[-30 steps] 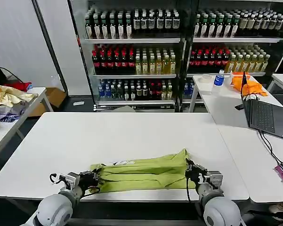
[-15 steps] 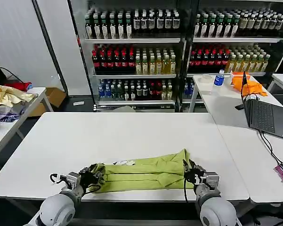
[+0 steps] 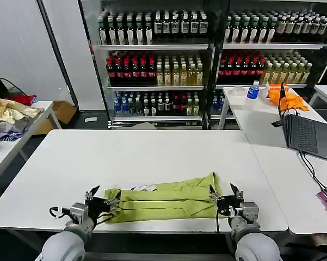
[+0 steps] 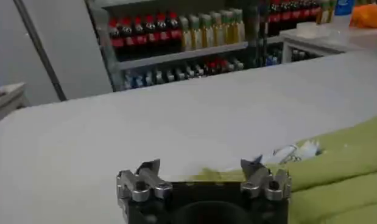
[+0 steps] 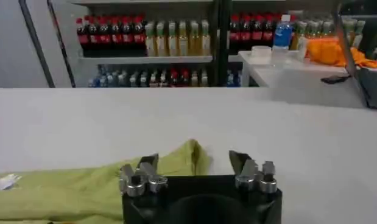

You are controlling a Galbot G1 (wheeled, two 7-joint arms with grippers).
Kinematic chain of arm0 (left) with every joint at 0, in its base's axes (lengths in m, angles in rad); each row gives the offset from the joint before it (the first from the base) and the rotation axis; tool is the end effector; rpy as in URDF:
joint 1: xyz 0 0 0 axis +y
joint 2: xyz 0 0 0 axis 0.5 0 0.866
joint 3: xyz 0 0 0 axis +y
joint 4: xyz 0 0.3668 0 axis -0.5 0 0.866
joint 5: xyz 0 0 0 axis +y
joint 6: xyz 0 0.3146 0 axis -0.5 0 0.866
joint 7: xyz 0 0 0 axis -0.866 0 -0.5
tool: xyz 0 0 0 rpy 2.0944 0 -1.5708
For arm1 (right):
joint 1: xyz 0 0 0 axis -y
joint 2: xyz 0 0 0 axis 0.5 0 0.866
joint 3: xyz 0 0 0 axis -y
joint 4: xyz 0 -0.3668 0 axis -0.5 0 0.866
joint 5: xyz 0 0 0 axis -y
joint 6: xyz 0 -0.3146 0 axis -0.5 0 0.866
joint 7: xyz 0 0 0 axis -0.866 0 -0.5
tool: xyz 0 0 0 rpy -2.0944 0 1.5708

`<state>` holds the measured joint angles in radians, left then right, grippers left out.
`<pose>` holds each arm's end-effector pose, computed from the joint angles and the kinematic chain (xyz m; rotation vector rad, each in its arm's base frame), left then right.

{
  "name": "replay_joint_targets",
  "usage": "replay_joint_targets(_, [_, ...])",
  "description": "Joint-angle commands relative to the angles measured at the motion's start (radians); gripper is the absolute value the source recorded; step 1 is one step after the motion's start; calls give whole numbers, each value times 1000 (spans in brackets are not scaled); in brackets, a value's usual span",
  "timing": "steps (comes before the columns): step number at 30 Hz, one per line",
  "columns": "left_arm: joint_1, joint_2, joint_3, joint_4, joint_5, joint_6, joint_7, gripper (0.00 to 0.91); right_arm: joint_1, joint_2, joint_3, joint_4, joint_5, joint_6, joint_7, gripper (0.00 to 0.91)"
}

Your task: Fold and organize the clothes.

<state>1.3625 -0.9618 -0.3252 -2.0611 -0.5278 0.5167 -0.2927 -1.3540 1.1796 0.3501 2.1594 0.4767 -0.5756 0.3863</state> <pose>0.1934 0.0802 -0.2846 -0.1869 -2.6360 -0.1982 0.1868 -0.0315 -0.2636 0.0452 -2.7294 0.0010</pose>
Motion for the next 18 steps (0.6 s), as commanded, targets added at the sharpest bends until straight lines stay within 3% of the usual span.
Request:
replay_joint_targets(1, [96,-105,-5,-29,-28,14,-64,907,-45,6,11,34,-16,2,1,907])
replay_joint_targets(9, [42,-160,19,32,-53,21,-87,907,-62,13,15,45,-17,1,5,907])
replay_joint_targets(10, [41,-164,20,35,-52,21,-87,826,-66,13,16,48,-18,2,5,907])
replay_joint_targets(11, [38,-170,22,42,-52,19,-90,655,-70,13,19,50,-18,2,5,907])
replay_joint_targets(12, [36,-171,22,45,-52,19,-90,574,-72,13,20,52,-18,2,5,907])
replay_joint_targets(13, [34,-177,21,52,-54,17,-92,343,-75,13,21,53,-18,2,5,907])
replay_joint_targets(16, [34,-187,17,54,-67,11,-92,181,-83,14,27,61,-17,2,6,907])
replay_joint_targets(18, [37,-194,15,50,-77,8,-91,131,-87,14,30,64,-17,2,6,907])
